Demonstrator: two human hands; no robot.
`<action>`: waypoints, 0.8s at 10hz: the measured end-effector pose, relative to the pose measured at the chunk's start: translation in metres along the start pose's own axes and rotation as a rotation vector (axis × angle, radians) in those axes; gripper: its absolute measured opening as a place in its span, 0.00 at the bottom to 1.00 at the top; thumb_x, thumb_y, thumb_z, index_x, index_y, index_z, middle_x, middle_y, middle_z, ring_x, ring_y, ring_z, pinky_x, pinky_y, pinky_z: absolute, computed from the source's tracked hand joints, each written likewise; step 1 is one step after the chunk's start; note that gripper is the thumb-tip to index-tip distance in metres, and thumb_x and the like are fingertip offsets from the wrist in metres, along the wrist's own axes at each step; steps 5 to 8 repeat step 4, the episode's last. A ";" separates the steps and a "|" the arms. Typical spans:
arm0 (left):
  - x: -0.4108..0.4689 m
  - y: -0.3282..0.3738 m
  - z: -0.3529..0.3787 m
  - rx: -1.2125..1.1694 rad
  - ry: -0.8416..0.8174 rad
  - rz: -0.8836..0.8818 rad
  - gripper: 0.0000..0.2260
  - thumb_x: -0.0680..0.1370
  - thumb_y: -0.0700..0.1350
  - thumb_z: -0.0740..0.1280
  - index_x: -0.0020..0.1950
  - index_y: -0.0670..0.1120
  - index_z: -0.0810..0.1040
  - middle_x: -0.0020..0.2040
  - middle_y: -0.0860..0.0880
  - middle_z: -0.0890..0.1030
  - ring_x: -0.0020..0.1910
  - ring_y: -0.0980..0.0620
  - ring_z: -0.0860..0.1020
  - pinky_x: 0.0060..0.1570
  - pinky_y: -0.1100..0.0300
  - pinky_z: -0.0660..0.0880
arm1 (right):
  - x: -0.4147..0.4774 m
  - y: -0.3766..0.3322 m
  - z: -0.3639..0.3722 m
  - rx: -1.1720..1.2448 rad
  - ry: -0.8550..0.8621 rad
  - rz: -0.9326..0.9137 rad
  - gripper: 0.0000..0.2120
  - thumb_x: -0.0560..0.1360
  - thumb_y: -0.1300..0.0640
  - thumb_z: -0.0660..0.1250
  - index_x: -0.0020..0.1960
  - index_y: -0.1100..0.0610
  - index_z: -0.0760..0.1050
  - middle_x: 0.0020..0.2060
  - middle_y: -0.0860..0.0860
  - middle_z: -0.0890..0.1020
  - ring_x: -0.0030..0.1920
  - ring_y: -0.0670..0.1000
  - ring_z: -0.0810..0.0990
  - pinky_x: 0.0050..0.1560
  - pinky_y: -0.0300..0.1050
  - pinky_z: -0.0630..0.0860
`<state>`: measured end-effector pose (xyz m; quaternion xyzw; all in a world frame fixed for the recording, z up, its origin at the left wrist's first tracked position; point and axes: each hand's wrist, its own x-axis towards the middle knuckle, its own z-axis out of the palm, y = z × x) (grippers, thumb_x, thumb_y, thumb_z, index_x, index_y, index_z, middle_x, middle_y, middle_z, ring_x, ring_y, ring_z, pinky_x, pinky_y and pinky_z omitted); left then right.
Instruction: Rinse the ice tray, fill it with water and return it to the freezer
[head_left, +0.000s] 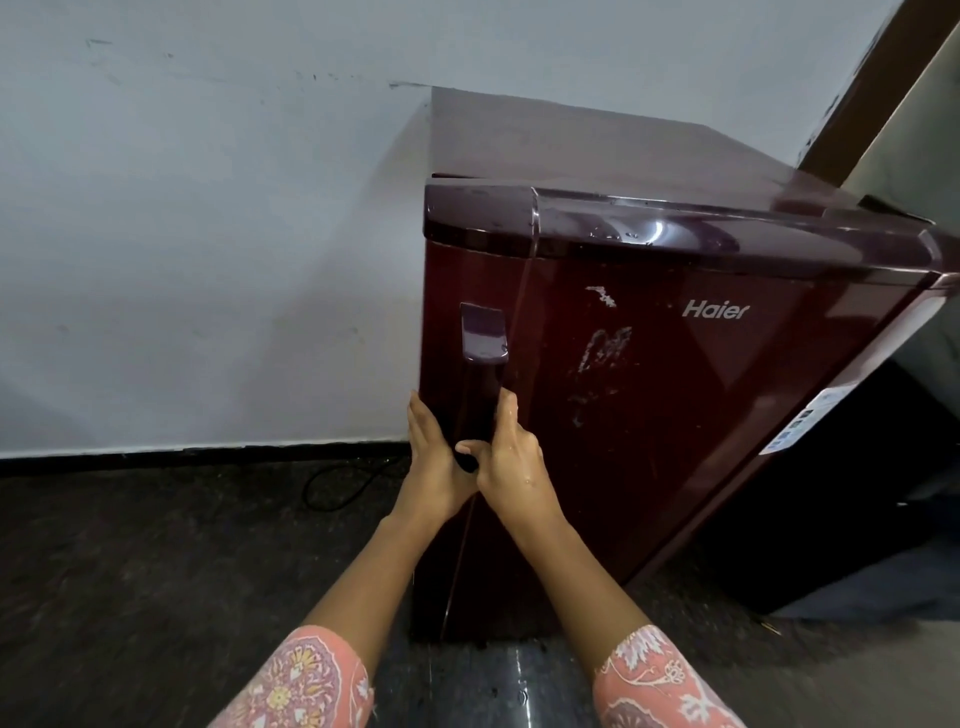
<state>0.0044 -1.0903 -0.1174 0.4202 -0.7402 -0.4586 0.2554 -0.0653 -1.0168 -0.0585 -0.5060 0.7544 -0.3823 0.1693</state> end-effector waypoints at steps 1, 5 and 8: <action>-0.002 -0.001 -0.005 0.129 -0.008 0.014 0.54 0.70 0.50 0.72 0.72 0.51 0.26 0.77 0.45 0.43 0.75 0.43 0.54 0.70 0.42 0.61 | -0.004 0.000 0.005 0.071 0.022 0.010 0.32 0.77 0.64 0.61 0.74 0.50 0.48 0.59 0.57 0.77 0.56 0.49 0.79 0.53 0.50 0.79; -0.059 -0.001 0.008 0.669 0.067 0.139 0.37 0.80 0.50 0.58 0.74 0.38 0.36 0.76 0.39 0.40 0.76 0.45 0.40 0.71 0.48 0.36 | -0.047 0.026 -0.004 -0.316 0.056 0.003 0.27 0.79 0.49 0.59 0.74 0.51 0.55 0.66 0.53 0.71 0.66 0.54 0.69 0.64 0.46 0.67; -0.059 -0.001 0.008 0.669 0.067 0.139 0.37 0.80 0.50 0.58 0.74 0.38 0.36 0.76 0.39 0.40 0.76 0.45 0.40 0.71 0.48 0.36 | -0.047 0.026 -0.004 -0.316 0.056 0.003 0.27 0.79 0.49 0.59 0.74 0.51 0.55 0.66 0.53 0.71 0.66 0.54 0.69 0.64 0.46 0.67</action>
